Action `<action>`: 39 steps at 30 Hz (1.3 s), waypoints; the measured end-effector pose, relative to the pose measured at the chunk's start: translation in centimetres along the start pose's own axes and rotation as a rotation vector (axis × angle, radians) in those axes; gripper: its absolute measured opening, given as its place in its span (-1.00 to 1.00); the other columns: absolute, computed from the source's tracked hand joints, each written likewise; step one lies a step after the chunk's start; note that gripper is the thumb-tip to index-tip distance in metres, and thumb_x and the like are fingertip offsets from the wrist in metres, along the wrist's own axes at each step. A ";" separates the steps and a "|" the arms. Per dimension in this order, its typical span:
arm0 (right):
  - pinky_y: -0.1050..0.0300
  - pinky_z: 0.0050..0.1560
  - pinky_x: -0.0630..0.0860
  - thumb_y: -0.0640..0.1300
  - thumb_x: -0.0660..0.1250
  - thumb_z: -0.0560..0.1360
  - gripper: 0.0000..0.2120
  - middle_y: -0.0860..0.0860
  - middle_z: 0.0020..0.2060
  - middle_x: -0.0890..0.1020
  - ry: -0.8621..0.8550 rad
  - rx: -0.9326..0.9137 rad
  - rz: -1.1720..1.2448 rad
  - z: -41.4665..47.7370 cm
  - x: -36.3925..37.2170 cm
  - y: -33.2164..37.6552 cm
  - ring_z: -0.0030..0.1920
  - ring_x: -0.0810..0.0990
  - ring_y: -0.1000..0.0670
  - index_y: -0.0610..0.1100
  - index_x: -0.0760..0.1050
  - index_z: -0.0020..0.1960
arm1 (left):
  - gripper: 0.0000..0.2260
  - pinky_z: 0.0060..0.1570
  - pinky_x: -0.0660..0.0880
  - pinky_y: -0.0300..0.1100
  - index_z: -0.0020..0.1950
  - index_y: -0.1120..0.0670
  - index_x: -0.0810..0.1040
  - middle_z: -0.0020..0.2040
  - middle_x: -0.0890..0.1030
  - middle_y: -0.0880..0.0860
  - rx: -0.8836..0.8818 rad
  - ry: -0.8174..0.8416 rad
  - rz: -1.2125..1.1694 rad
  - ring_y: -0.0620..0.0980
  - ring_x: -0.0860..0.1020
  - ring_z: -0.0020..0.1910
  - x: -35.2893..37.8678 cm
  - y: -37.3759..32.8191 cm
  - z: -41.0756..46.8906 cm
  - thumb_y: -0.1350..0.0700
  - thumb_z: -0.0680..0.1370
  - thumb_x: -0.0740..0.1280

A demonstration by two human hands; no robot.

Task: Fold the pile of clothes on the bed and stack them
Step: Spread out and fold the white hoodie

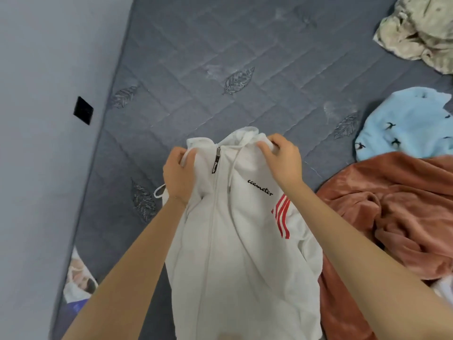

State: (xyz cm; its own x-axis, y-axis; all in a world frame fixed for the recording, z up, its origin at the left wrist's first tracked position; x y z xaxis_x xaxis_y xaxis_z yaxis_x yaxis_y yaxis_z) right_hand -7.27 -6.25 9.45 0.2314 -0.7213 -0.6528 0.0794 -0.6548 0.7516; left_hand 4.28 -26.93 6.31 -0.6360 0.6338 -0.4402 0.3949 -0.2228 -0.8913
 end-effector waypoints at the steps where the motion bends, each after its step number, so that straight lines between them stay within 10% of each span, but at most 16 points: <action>1: 0.02 -0.24 0.36 -0.02 0.34 0.56 -0.78 0.04 -0.37 0.50 0.008 -0.018 -0.029 1.1 1.3 -1.3 -0.28 0.44 -0.03 -0.12 0.46 -0.18 | -0.71 -0.30 0.26 -0.20 -0.27 0.02 0.31 -0.38 0.33 -0.09 0.026 0.014 0.006 -0.15 0.27 -0.37 1.2 1.3 1.2 0.05 0.58 0.34; 6: 0.11 -0.15 0.39 -0.04 0.36 0.55 -0.86 0.09 -0.25 0.57 0.014 -0.103 -0.081 4.3 5.5 -5.4 -0.18 0.49 0.01 -0.12 0.54 -0.07 | -0.81 -0.24 0.33 -0.25 -0.14 0.06 0.41 -0.31 0.41 -0.15 0.118 0.050 0.061 -0.19 0.34 -0.31 4.9 5.9 4.2 0.02 0.59 0.33; 11: 0.22 0.19 0.26 0.12 0.40 0.48 -0.59 0.01 0.12 0.59 0.046 -0.129 -0.173 4.8 7.4 -7.7 0.15 0.47 -0.07 -0.04 0.54 0.25 | -0.55 0.26 0.36 -0.06 0.40 0.10 0.40 0.29 0.43 0.13 0.262 0.035 0.275 0.03 0.38 0.25 6.3 7.5 5.1 0.05 0.54 0.38; 16: 0.24 0.35 0.15 0.20 0.35 0.51 -0.39 0.11 0.34 0.41 0.040 -0.002 -0.018 1.9 4.8 -9.1 0.30 0.25 0.18 -0.01 0.33 0.47 | -0.54 0.49 0.04 0.14 0.46 0.00 0.35 0.51 0.25 0.17 0.638 0.215 0.533 0.20 0.16 0.52 8.4 5.3 3.4 -0.11 0.60 0.27; 22: -0.03 0.44 0.22 0.13 0.14 0.61 -0.43 -0.06 0.44 0.39 0.155 0.207 -0.206 -1.7 1.5 -16.2 0.44 0.32 -0.12 -0.14 0.24 0.52 | -0.56 0.51 -0.09 0.07 0.49 0.00 0.31 0.56 0.21 0.11 0.901 0.479 0.492 0.12 0.04 0.57 14.3 1.4 1.1 -0.02 0.62 0.23; 29: -0.02 0.11 0.45 0.10 0.29 0.57 -0.64 -0.06 0.04 0.62 0.237 0.395 -0.199 -4.3 2.2 -20.5 0.07 0.56 -0.09 -0.17 0.53 0.16 | -0.64 0.37 0.25 -0.01 0.14 0.14 0.61 -0.03 0.67 0.07 1.064 0.538 0.613 0.12 0.60 0.09 20.1 -0.5 0.5 -0.08 0.59 0.19; 33: 0.05 -0.18 0.38 -0.02 0.41 0.52 -0.71 -0.06 -0.31 0.54 0.095 0.383 -0.022 -4.4 1.1 -19.9 -0.26 0.48 -0.06 -0.20 0.45 -0.21 | -0.43 0.12 0.24 -0.06 0.20 0.16 0.57 -0.05 0.64 0.12 0.882 0.644 0.884 0.17 0.57 -0.03 19.9 0.1 -0.1 -0.27 0.54 0.09; 39: 0.30 -0.28 0.33 -0.11 0.43 0.51 -0.66 0.03 -0.40 0.40 -0.172 0.402 0.246 -5.6 -2.5 -18.5 -0.38 0.32 0.14 -0.22 0.34 -0.27 | -0.84 0.06 0.13 -0.08 0.00 0.02 0.59 -0.10 0.54 0.01 0.746 0.660 0.891 0.13 0.48 0.04 18.4 1.1 -0.5 0.00 0.61 0.25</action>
State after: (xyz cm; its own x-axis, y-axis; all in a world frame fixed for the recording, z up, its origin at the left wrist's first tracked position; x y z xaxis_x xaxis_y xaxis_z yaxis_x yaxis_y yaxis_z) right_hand -3.87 8.94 -2.30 0.0304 -0.8697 -0.4927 -0.3454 -0.4717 0.8113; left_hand -6.63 -15.15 -2.75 0.1690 0.2512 -0.9531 -0.0838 -0.9598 -0.2678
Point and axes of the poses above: each hand's wrist, its own z-axis towards the middle knuckle, its own x-axis out of the palm, y = z × x, the point moved 2 cm from there along z, towards the middle knuckle
